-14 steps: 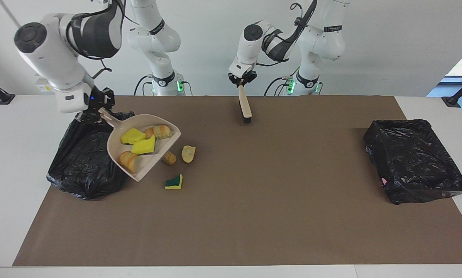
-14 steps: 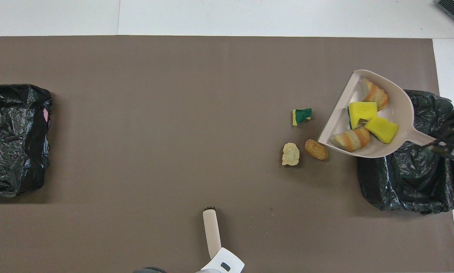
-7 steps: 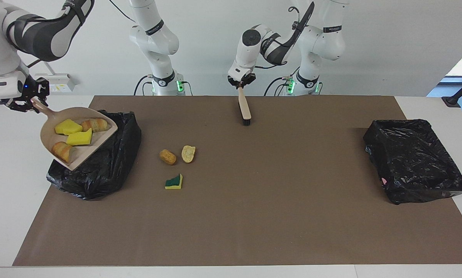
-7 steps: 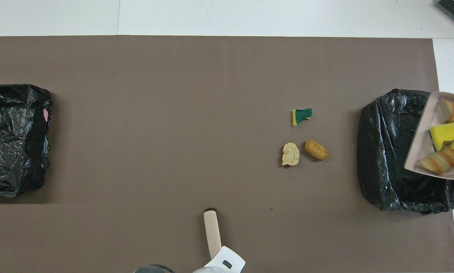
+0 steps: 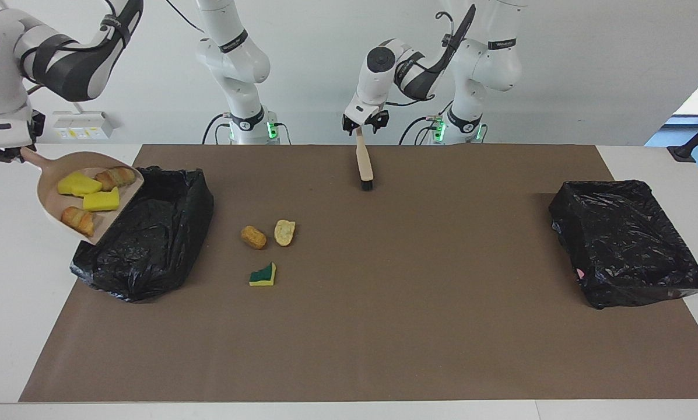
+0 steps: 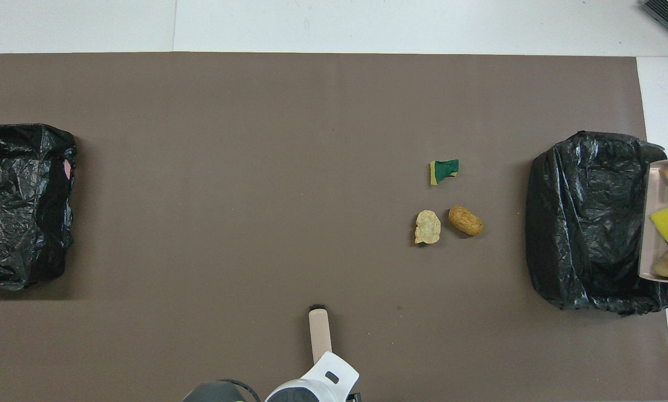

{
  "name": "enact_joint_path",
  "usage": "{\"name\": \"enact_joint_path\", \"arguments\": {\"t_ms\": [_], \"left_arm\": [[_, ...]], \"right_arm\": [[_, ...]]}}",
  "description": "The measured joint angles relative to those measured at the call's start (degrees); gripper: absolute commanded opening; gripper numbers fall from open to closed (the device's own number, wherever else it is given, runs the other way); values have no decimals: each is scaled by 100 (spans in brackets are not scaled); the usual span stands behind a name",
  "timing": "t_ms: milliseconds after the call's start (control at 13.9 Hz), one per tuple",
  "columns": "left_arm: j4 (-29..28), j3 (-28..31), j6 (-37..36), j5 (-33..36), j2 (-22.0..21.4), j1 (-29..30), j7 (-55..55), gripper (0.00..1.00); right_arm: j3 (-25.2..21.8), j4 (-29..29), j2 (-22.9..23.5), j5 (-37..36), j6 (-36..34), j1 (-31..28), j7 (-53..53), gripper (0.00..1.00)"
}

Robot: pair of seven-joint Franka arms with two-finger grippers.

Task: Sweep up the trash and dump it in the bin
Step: 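Tip the dustpan into the bin while the left gripper sets down the brush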

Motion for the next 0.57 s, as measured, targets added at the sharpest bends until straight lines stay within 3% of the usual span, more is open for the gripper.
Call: {"name": "enact_joint_path", "arguments": {"t_ms": [143,287,574], "left_arm": [[483,43,-552,224,124,633,475,100],[1166,85,-1024,877,335,1336,848,100],[2297,115,-1423,1398,563,2483,1860,100]], "right_arm": [[13,-107,-54,-311,70,141,19,0],[13,-236,-89,-564,235,171,19,0],[20,-309,-97,-864,307,175,19,0]]}}
